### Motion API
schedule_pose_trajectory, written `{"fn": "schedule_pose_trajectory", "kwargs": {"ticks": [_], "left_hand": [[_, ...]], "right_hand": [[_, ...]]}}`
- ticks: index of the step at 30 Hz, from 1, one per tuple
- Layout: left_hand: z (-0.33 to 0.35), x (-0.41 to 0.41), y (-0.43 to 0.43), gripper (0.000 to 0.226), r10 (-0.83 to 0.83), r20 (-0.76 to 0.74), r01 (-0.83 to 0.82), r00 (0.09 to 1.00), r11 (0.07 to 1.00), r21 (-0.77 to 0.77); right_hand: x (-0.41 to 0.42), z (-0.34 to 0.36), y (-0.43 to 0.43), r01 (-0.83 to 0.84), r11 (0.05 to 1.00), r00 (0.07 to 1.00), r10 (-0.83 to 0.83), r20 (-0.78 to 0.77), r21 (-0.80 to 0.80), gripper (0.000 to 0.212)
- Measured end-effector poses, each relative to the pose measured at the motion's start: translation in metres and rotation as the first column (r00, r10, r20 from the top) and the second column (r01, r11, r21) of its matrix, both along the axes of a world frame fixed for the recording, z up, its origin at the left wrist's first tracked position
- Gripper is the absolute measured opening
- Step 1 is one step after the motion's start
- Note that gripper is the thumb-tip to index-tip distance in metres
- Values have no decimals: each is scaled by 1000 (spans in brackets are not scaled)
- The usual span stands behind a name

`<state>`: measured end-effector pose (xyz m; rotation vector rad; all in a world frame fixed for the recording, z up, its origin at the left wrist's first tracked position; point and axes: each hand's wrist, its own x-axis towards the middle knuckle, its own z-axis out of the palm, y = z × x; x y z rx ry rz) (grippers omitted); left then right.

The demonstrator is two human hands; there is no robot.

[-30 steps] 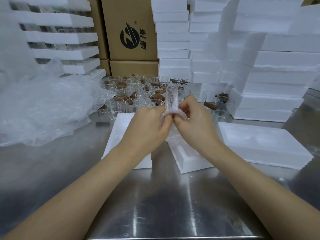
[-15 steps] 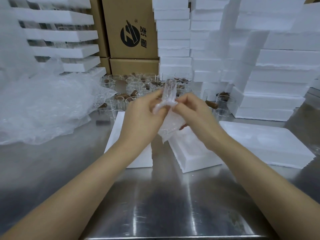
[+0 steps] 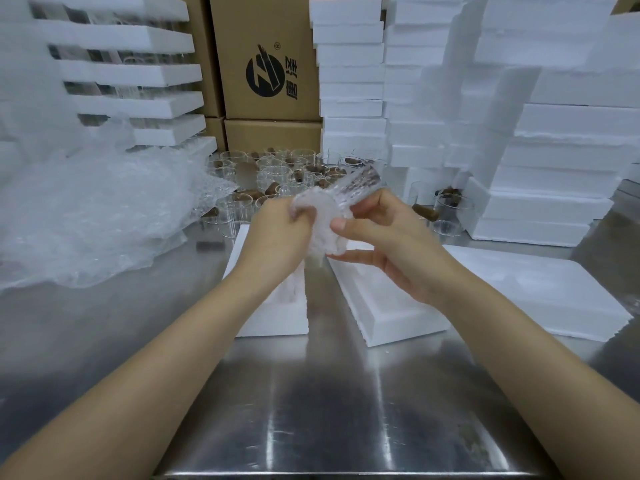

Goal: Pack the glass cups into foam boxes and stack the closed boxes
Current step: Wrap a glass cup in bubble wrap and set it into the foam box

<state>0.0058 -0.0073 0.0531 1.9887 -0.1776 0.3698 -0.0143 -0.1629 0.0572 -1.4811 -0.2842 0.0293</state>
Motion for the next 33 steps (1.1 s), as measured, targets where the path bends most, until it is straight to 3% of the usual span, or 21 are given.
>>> {"fn": "schedule_pose_trajectory", "kwargs": {"ticks": [4, 9, 12, 16, 19, 23, 27, 30, 33], "left_hand": [[-1, -2, 2, 21, 35, 74, -43, 997, 994, 103], [10, -4, 0, 18, -160, -104, 122, 982, 945, -303], [10, -5, -2, 22, -291, -140, 221, 946, 900, -376], [4, -6, 0, 28, -262, -114, 222, 958, 934, -282], [5, -6, 1, 32, -193, -90, 168, 977, 958, -231], [3, -4, -1, 16, -84, -33, 79, 996, 987, -139], [5, -6, 0, 26, -131, -15, 127, 991, 978, -164], [10, -7, -3, 32, -311, -144, 244, 940, 902, -356], [7, -5, -4, 33, -313, -60, 286, 948, 918, -274]], "right_hand": [[-2, -6, 7, 14, 997, 1000, -12, 22, -72, 48], [7, 1, -3, 24, 953, 996, 2, -85, 302, 24], [9, -1, -4, -19, 942, 996, 48, -79, 335, 25], [7, -6, -2, -46, 982, 998, 55, -44, 182, 37], [2, -7, 2, -44, 998, 999, 44, -3, -38, 63], [-2, -10, 6, 5, 983, 997, 8, 71, -182, 49], [0, -7, 4, -20, 1000, 1000, 20, -14, 1, 58], [4, -5, 0, -30, 985, 997, 41, -65, 171, 52], [5, -4, -3, -62, 983, 997, 68, -31, 175, 47]]}}
